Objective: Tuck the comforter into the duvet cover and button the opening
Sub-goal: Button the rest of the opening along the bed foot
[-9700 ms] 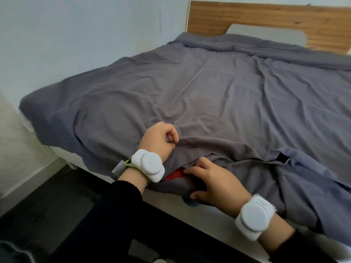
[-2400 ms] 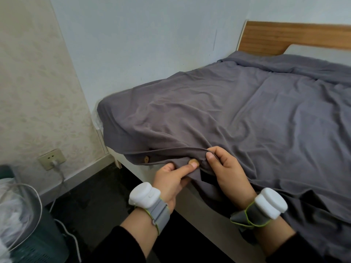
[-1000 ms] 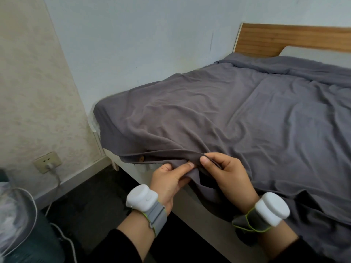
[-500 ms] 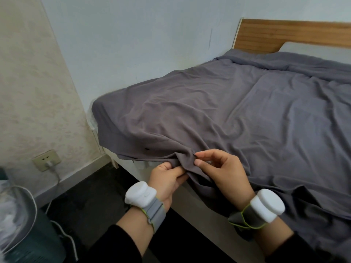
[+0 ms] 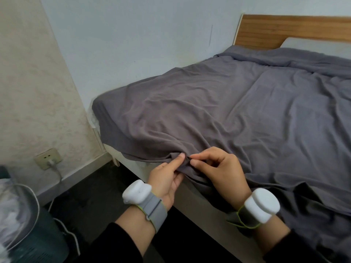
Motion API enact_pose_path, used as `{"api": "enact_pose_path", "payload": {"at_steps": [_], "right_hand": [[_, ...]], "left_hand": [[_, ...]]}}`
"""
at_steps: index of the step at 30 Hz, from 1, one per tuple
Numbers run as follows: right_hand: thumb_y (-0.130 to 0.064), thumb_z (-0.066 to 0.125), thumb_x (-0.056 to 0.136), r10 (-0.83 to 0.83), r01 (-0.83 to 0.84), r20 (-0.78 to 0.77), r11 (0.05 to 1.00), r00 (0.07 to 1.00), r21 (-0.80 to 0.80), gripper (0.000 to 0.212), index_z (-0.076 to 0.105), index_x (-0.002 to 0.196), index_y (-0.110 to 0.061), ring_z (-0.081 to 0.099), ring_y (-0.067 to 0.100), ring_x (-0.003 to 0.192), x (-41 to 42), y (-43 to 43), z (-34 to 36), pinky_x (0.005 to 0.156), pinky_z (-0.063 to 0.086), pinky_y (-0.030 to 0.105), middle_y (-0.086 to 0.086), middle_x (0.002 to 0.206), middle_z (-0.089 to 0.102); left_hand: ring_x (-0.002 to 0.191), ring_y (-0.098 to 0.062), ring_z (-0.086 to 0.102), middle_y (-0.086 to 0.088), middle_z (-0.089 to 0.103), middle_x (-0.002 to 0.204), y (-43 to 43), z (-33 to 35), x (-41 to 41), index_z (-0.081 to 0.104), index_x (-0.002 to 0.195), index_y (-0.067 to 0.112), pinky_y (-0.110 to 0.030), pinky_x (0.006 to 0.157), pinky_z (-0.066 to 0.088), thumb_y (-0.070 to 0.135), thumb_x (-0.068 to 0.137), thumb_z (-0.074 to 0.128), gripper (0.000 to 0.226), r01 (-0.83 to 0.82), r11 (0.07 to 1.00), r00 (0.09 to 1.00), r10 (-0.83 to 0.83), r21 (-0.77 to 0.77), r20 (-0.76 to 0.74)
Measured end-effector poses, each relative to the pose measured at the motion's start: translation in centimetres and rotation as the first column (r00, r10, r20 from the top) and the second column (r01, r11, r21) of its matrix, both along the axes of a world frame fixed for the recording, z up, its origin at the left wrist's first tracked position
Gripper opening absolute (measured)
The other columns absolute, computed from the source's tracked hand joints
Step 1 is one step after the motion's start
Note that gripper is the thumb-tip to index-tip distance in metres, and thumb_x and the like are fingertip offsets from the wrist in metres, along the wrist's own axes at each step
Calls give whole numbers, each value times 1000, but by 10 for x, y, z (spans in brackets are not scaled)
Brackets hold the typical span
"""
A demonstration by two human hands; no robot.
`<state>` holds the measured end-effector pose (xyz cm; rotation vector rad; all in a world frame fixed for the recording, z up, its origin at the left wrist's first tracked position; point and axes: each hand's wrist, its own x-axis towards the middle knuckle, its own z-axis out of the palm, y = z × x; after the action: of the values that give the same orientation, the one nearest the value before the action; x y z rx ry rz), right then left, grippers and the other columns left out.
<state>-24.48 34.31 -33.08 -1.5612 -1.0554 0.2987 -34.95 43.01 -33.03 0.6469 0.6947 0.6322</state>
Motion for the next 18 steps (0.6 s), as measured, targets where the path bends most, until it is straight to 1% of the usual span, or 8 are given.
{"api": "enact_pose_path", "payload": {"at_steps": [3,6,9,11,13,14,16,18], "right_hand": [[-15,72,80,31,-31,-42,999,999,-13,12,78,89,-21,61,31,74,3,1,-2,74,49,38,8,84,69],[-15,70,82,43,-44,-54,999,998,-21,14,77,91,-24,61,22,71,4,2,-4,75,50,37,6,85,71],[-13,70,82,36,-37,-97,999,995,-7,14,75,88,-24,55,20,69,4,3,-4,72,52,43,10,82,72],[-14,70,82,33,-34,-77,999,997,-12,13,74,87,-25,54,16,65,3,2,-4,68,49,37,4,76,71],[-19,71,81,-1,2,50,1000,999,-30,12,74,87,-29,53,5,61,3,1,-4,66,45,19,-7,73,67],[-20,72,80,-23,29,136,999,990,-42,13,74,88,-31,53,6,61,2,0,-4,65,43,14,-9,74,65],[-21,74,78,-47,61,227,997,973,-54,16,72,90,-31,54,7,63,0,0,-3,64,42,11,-10,76,63],[-20,76,76,-53,67,227,996,972,-56,18,71,89,-30,54,7,62,-1,0,-2,62,41,10,-10,76,63]], "left_hand": [[79,-12,68,-9,70,93,3,-1,0,64,97,2,-17,67,57,6,88,58,12,13,999,999,-11,-46,41],[69,-8,71,-6,73,84,3,-2,1,64,93,2,-17,66,58,6,89,57,9,6,999,998,-2,-50,63],[64,-6,72,-2,75,70,2,-2,1,65,86,4,-16,61,58,4,90,54,12,-2,999,996,7,-53,93],[62,-5,71,0,75,66,1,-2,1,64,84,6,-16,59,57,3,90,53,13,-7,998,995,15,-69,103],[60,-6,71,0,75,65,1,-2,0,63,85,6,-16,59,57,1,90,53,12,-17,995,995,26,-96,98],[59,-6,71,-1,75,65,2,-3,0,63,86,5,-16,59,58,1,90,53,12,-21,994,995,31,-103,94],[58,-7,71,-2,74,64,2,-3,0,62,86,5,-16,57,57,-1,90,51,13,-25,995,996,33,-96,82],[55,-6,70,-2,73,60,3,-3,-1,61,82,5,-15,52,55,-4,91,49,17,-28,995,997,35,-98,69]]}}
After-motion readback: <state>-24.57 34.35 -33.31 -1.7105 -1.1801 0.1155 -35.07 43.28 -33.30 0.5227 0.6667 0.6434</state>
